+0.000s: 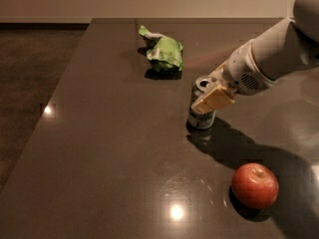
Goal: Pick 7up can
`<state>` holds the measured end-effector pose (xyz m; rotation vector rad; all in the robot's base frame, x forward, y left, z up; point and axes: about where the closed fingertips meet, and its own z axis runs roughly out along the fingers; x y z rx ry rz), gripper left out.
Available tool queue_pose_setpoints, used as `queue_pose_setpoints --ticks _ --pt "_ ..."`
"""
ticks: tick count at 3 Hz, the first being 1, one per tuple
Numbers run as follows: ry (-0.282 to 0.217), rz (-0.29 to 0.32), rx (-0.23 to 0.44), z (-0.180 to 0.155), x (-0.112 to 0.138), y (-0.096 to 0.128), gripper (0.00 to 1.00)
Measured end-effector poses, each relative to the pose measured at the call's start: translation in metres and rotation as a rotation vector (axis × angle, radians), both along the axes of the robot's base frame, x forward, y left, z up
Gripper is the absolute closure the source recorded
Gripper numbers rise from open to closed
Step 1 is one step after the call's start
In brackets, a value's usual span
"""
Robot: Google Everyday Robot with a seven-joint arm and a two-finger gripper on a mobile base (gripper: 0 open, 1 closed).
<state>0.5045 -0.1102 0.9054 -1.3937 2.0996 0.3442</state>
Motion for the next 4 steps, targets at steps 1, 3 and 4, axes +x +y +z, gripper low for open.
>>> queue_pose_setpoints --ticks 1,3,4 --pt "-0.010 -0.007 0.015 0.001 0.003 0.000 0.65" --pt "-0.033 0.024 0.052 0.036 0.002 -0.003 1.00" --pt "-0.059 0.077 0.080 0.083 -0.006 -0.006 1.00"
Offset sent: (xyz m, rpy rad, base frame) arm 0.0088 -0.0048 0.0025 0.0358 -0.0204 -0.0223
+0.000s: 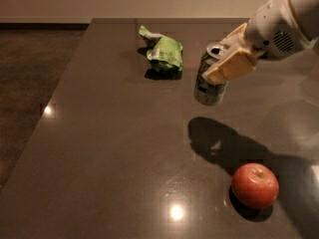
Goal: Pick 7up can
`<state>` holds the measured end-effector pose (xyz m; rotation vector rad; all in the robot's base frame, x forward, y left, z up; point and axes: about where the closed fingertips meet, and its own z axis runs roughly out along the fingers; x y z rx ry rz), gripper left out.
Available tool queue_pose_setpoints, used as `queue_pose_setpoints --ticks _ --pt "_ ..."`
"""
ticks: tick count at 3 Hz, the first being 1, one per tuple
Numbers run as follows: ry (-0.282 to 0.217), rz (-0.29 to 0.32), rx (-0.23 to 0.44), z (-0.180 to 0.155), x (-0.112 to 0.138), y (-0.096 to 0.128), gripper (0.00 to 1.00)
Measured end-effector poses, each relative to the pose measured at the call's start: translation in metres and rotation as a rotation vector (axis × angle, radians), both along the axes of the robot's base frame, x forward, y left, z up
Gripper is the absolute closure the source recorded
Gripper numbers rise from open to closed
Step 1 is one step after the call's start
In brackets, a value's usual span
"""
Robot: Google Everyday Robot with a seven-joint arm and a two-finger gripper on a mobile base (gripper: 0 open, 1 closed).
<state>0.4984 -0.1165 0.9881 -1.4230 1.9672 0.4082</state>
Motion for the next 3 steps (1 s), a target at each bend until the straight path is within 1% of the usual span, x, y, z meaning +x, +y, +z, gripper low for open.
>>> queue_pose_setpoints --ticks 1,2,3 --pt "-0.010 0.041 0.015 0.032 -0.004 -0.003 1.00" --pt "-0.019 0.089 0.018 0.054 -0.005 -0.002 1.00" --pt "-0.027 0.095 0.017 0.060 -0.006 -0.002 1.00"
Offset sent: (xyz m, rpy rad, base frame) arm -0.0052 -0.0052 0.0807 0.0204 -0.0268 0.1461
